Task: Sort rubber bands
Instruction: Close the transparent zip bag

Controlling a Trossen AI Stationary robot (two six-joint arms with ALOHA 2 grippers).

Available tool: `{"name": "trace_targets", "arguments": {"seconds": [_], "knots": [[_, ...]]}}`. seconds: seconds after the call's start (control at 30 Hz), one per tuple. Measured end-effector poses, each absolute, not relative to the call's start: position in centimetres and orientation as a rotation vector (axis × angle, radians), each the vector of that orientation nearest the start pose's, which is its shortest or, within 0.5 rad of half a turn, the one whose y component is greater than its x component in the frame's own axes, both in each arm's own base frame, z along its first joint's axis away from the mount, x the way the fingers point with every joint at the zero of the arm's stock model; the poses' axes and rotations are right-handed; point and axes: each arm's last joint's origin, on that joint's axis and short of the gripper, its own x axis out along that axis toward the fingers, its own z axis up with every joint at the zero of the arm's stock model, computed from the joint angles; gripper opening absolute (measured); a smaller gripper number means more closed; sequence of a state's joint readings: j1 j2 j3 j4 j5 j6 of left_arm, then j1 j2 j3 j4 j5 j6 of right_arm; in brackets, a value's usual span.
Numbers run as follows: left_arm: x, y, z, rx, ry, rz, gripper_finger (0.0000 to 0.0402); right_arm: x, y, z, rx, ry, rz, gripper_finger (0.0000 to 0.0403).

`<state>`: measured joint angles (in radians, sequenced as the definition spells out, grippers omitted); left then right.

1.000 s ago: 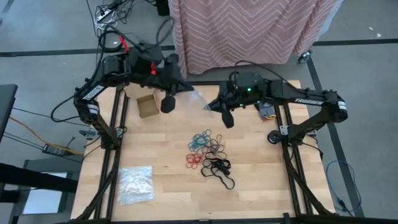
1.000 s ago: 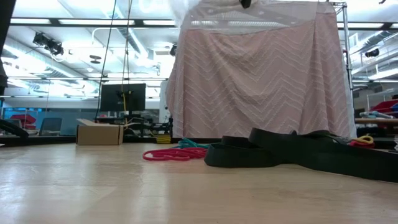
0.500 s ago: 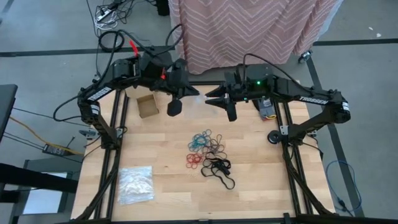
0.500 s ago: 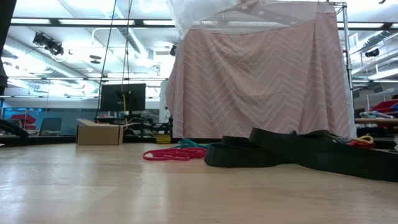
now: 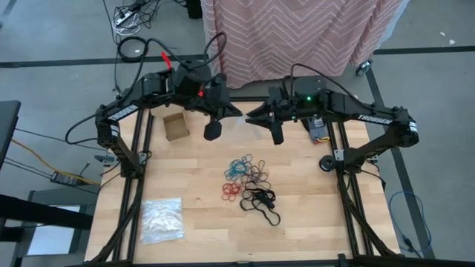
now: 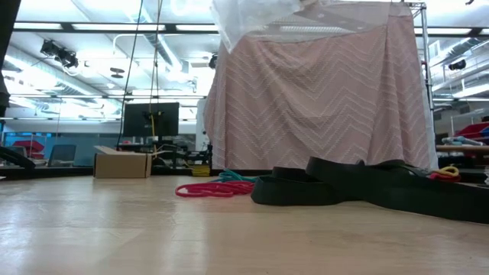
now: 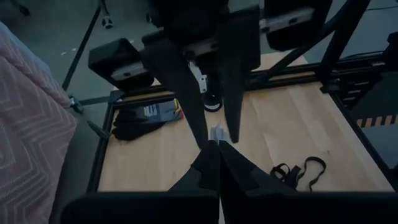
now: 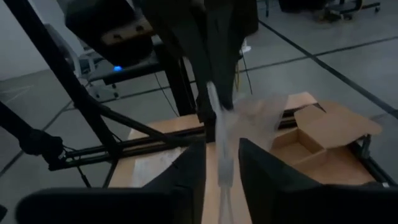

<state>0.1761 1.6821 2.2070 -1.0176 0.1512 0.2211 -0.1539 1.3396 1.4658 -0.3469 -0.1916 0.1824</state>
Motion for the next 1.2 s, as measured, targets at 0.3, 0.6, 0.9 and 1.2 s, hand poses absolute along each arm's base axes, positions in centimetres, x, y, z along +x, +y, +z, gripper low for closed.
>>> {"name": "trace_targets", "arguments": {"seconds": [0.3, 0.6, 0.9, 1.2], "knots": [[31.26, 5.09, 49.58, 0.137, 0.475, -0.036, 0.0000, 28.57, -3.86, 42.76, 0.216, 0.244, 0.022, 0.0009], [31.30, 5.06, 49.53, 0.133, 0.476, -0.051, 0.0000, 28.63, -3.89, 43.05, 0.213, 0.214, 0.030, 0.0073], [31.28, 5.04, 49.48, 0.132, 0.481, -0.052, 0.0000, 28.61, -3.97, 43.00, 0.220, 0.220, 0.027, 0.0028], [31.25, 5.11, 49.48, 0.143, 0.486, -0.036, 0.0000, 28.56, -3.97, 42.79, 0.227, 0.241, 0.024, 0.0015]]}}
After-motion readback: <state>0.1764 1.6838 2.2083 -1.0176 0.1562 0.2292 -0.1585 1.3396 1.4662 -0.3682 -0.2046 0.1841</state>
